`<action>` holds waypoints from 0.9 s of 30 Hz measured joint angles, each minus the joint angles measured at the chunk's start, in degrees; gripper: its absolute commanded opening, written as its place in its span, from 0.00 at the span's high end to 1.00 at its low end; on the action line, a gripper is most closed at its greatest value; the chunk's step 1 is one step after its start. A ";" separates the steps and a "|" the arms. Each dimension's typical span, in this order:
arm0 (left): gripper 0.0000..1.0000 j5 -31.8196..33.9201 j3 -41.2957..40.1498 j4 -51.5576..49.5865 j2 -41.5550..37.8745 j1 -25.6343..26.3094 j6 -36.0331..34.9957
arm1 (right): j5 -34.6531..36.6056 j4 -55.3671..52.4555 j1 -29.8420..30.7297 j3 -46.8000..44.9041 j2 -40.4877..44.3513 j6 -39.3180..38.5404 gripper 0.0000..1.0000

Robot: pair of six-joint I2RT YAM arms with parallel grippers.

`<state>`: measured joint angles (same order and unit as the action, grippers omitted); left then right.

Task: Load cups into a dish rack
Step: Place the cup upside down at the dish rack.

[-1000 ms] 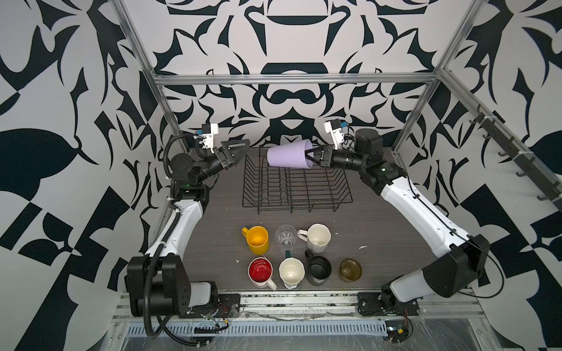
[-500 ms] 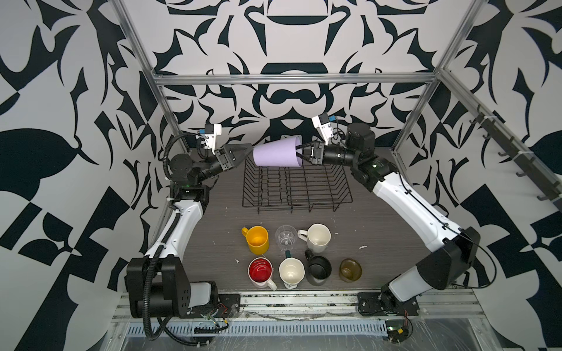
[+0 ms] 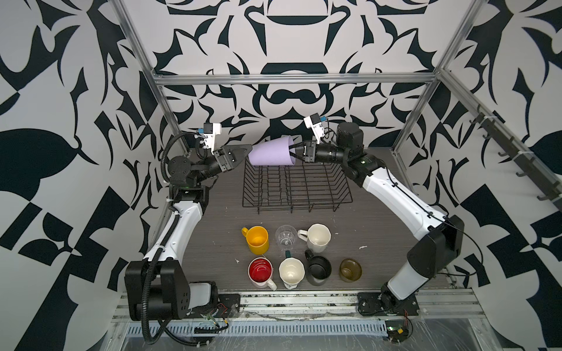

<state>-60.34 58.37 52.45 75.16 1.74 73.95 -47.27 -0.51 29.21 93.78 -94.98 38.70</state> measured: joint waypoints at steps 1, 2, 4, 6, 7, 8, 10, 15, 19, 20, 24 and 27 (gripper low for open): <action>0.02 0.00 0.00 0.02 0.00 0.04 0.00 | -0.07 0.17 0.07 0.20 0.00 0.04 1.00; 0.02 0.00 0.00 0.02 0.00 0.04 0.00 | -0.15 0.33 0.20 0.42 0.00 0.11 1.00; 0.02 -0.04 -0.02 0.02 0.00 0.17 0.02 | -0.26 0.52 0.63 1.05 -0.11 0.15 1.00; 0.02 -0.11 -0.11 0.07 0.00 0.33 0.02 | -0.44 0.81 1.29 1.53 -0.31 0.15 1.00; 0.02 -0.13 -0.22 0.07 0.00 0.35 0.02 | -0.52 0.85 1.64 1.77 -0.46 0.15 1.00; 0.02 -0.15 -0.24 0.04 0.00 0.44 0.02 | -0.57 1.01 1.99 1.92 -0.59 0.15 1.00; 0.02 -0.17 -0.24 0.07 0.00 0.55 0.02 | -0.61 1.22 2.45 2.16 -0.87 0.20 1.00; 0.02 -0.24 -0.26 0.09 -0.02 0.74 0.02 | -0.76 2.08 3.34 3.15 -2.58 0.66 1.00; 0.03 -0.57 -0.26 0.15 -0.15 0.92 0.00 | -0.72 2.58 3.85 3.89 -4.28 1.44 1.00; 0.03 -0.66 -0.26 0.15 -0.15 0.92 0.00 | -0.76 2.75 3.91 3.98 -4.59 1.66 1.00; 0.04 -1.18 -0.31 0.15 -0.17 0.92 0.00 | -1.16 3.69 3.96 4.66 -5.64 2.38 1.00; 0.05 -1.79 -0.31 0.26 -0.20 1.11 0.02 | -1.18 4.44 4.04 4.87 -5.99 3.08 1.00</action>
<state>-62.13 58.06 52.71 74.96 2.85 73.97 -48.45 3.92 33.26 98.65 -100.97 41.78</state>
